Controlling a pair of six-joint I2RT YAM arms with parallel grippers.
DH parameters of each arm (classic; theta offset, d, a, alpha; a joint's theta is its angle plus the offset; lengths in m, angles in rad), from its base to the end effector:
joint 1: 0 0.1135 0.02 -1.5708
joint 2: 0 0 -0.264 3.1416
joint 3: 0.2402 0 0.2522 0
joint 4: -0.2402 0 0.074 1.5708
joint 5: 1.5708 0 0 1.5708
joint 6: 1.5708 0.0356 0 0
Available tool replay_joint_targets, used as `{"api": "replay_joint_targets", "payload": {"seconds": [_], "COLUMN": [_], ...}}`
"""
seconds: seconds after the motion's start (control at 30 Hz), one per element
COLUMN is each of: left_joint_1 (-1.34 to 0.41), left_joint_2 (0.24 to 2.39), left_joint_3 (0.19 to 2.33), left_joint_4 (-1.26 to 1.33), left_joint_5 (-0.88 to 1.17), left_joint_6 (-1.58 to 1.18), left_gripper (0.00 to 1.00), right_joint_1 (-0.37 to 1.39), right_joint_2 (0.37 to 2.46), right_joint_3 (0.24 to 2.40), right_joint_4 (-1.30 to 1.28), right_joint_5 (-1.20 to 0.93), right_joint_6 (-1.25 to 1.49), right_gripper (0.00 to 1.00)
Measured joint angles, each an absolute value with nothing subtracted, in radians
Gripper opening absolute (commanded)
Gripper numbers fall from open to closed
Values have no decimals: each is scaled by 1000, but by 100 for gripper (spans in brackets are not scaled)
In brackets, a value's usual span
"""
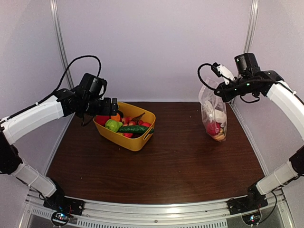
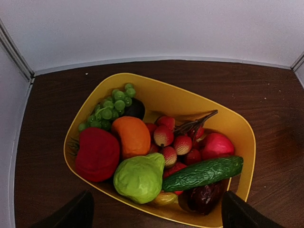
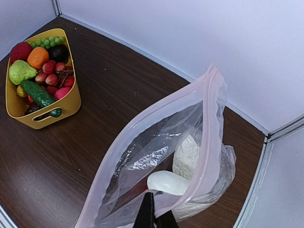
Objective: Place the food in the zip-top bag and seal the zipper
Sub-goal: Pick up the fake fruit from the bin.
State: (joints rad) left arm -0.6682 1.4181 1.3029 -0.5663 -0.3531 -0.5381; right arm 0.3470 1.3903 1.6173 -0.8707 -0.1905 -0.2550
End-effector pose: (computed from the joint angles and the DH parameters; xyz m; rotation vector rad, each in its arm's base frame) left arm 0.2537 -0.1846 0.3382 -0.0438 2.2162 -0.2724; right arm 0.2657 0.1032 0.4214 -0.7563 2.0802 0.2618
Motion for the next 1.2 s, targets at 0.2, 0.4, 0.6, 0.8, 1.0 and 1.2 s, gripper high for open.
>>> {"api": "replay_joint_targets", "payload": {"seconds": [0.2, 0.4, 0.6, 0.8, 1.0, 1.2], "left_joint_1": [-554, -467, -411, -405, -405, -405], "left_joint_2": [1501, 1573, 1657, 1784, 1860, 1891], "left_joint_3": [1351, 1382, 1452, 1542, 1598, 1616], "left_joint_4": [-680, -726, -728, -742, -788, -825], "left_joint_5": [-302, -271, -249, -249, -253, -270], "left_joint_6": [-542, -541, -527, -499, -484, -476], "left_gripper": [94, 94, 93, 88, 85, 72], "right_joint_1": [347, 347, 347, 347, 347, 347], "right_joint_2": [1408, 1414, 1414, 1412, 1410, 1410], "right_joint_3": [1551, 1511, 1462, 1446, 1440, 1435], "right_joint_4": [-835, -795, -765, -763, -751, -745], "right_joint_5": [-281, -343, -377, -394, -403, -411], "right_joint_6": [-221, -203, -195, -188, -187, -184], "right_gripper": [0, 0, 0, 0, 0, 0]}}
